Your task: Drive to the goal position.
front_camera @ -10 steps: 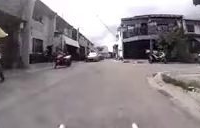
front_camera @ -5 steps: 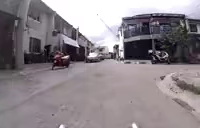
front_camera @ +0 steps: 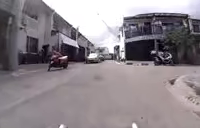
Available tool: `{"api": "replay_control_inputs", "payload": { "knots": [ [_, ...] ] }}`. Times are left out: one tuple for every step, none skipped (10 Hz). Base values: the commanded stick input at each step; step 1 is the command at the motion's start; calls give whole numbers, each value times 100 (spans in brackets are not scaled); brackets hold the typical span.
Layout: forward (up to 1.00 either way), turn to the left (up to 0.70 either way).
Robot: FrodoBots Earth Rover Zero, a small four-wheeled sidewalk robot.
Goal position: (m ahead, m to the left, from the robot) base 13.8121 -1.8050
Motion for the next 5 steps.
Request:
{"api": "replay_control_inputs", "payload": {
  "knots": [
    [100,2],
    [100,2],
    [100,2],
    [100,2],
    [100,2]
  ]
}}
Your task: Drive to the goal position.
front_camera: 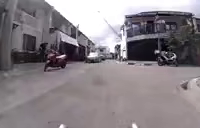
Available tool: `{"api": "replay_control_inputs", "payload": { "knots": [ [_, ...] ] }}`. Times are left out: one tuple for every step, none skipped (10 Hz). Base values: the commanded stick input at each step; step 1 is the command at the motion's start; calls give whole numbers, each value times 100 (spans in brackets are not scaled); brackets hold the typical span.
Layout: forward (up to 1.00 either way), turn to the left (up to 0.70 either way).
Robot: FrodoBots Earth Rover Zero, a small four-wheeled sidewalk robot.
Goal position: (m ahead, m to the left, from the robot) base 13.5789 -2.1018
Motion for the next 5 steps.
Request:
{"api": "replay_control_inputs", "payload": {
  "knots": [
    [100,-17],
    [100,-37],
    [100,-37],
    [100,-37],
    [100,-19]
  ]
}}
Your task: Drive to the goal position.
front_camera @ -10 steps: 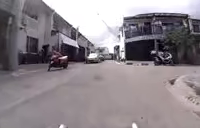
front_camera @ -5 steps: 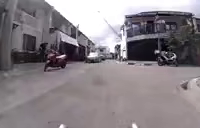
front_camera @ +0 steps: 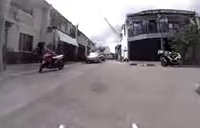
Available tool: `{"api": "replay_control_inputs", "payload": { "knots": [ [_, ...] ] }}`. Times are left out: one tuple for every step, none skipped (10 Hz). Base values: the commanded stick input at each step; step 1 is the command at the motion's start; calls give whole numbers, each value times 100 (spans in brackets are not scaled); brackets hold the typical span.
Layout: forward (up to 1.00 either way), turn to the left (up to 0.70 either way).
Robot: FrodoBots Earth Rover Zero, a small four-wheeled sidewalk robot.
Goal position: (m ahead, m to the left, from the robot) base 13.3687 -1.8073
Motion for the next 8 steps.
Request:
{"api": "replay_control_inputs", "payload": {
  "knots": [
    [100,2],
    [100,2],
    [100,2],
    [100,2],
    [100,2],
    [100,2],
    [100,2],
    [100,2]
  ]
}}
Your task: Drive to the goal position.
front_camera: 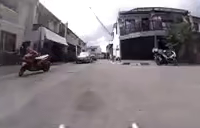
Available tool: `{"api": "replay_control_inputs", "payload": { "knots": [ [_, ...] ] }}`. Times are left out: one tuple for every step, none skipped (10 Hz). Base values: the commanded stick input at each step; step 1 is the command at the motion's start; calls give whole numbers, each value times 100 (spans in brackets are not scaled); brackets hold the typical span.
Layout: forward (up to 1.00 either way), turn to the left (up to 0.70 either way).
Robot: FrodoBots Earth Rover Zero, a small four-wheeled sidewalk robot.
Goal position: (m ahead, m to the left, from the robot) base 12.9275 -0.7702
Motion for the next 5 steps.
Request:
{"api": "replay_control_inputs", "payload": {
  "knots": [
    [100,2],
    [100,2],
    [100,2],
    [100,2],
    [100,2]
  ]
}}
